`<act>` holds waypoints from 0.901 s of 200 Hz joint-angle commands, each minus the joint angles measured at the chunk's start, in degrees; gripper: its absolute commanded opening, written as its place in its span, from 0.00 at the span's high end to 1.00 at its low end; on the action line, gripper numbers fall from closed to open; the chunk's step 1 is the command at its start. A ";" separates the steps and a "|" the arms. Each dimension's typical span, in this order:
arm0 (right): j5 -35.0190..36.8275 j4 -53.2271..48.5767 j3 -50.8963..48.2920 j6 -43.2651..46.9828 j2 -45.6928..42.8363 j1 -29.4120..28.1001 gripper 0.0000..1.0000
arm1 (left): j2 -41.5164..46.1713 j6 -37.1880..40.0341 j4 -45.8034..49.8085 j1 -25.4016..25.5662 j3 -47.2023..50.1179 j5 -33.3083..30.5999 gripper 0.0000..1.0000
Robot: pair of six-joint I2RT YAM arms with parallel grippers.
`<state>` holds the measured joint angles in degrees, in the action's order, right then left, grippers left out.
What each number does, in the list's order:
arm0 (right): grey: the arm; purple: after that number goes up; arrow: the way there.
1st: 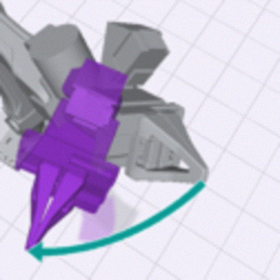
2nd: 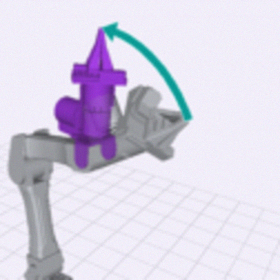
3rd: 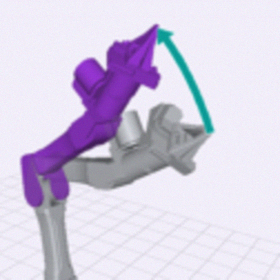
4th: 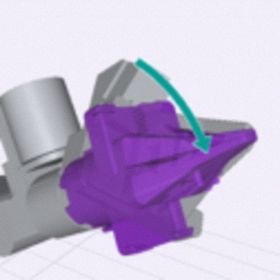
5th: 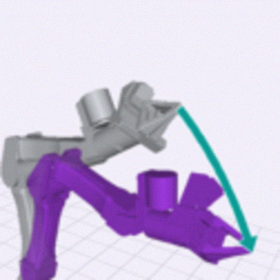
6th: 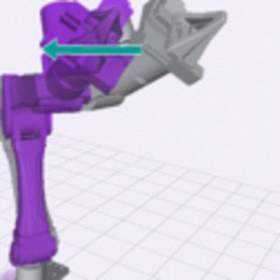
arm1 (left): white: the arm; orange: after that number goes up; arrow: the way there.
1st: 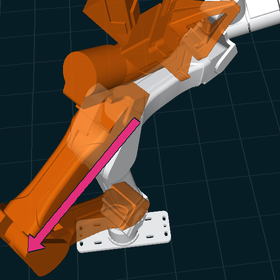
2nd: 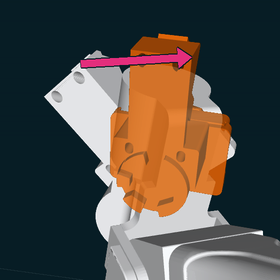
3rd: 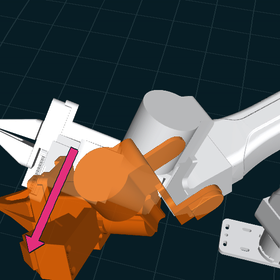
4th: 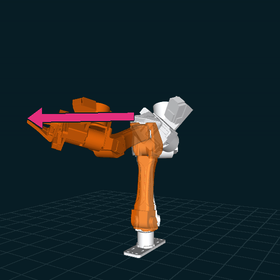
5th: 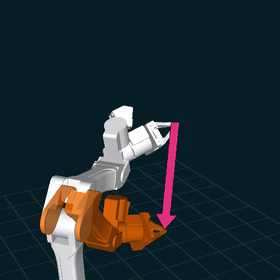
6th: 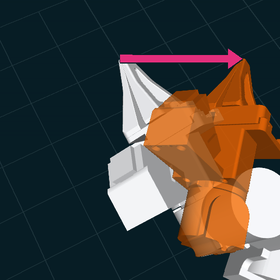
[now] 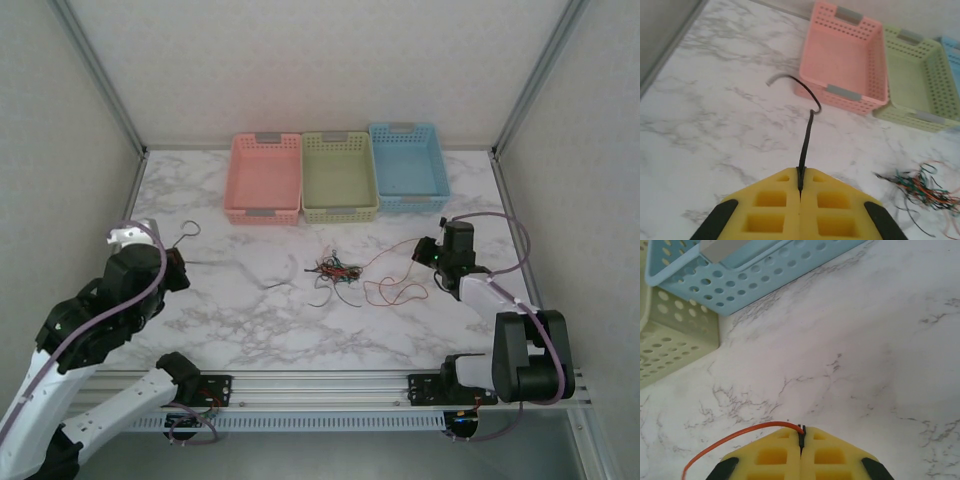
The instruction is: Untangle the cables
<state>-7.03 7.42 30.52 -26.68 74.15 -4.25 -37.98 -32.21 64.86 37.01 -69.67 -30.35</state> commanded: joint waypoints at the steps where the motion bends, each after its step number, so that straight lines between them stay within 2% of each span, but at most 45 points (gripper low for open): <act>1: 1.58 -0.47 -0.55 -1.47 0.80 0.64 1.00 | 0.02 2.19 5.80 -0.54 -4.69 -8.46 1.00; 15: 1.62 -0.53 -0.40 -1.54 0.94 0.69 1.00 | -0.12 2.88 6.84 -0.54 -6.56 -10.39 1.00; 27: 1.21 -0.32 -0.41 -1.38 1.16 0.65 1.00 | -0.17 3.57 6.22 -0.54 -7.10 -9.38 1.00; 74: -1.72 0.47 -0.46 -0.26 1.44 0.66 1.00 | -1.36 5.00 -2.85 -0.54 -1.68 8.06 1.00; 102: -2.26 0.58 -0.29 -0.20 2.14 0.65 1.00 | -5.50 6.00 -5.62 -0.53 -3.89 12.80 1.00; 131: -2.81 0.56 -0.16 -0.28 2.95 0.69 1.00 | -12.11 8.07 -8.72 -0.54 -10.48 14.79 1.00; 159: -3.03 0.58 0.02 -0.26 3.49 0.67 1.00 | -20.99 9.97 -10.59 -0.63 -19.18 11.27 1.00; 180: -2.96 0.67 0.06 -0.23 3.60 0.67 1.00 | -28.14 11.49 -12.45 -3.07 -26.29 12.75 1.00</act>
<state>-9.23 7.46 30.52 -27.27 77.10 -3.88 -59.94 -23.92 56.40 36.51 -88.53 -18.37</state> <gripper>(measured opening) 0.038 0.050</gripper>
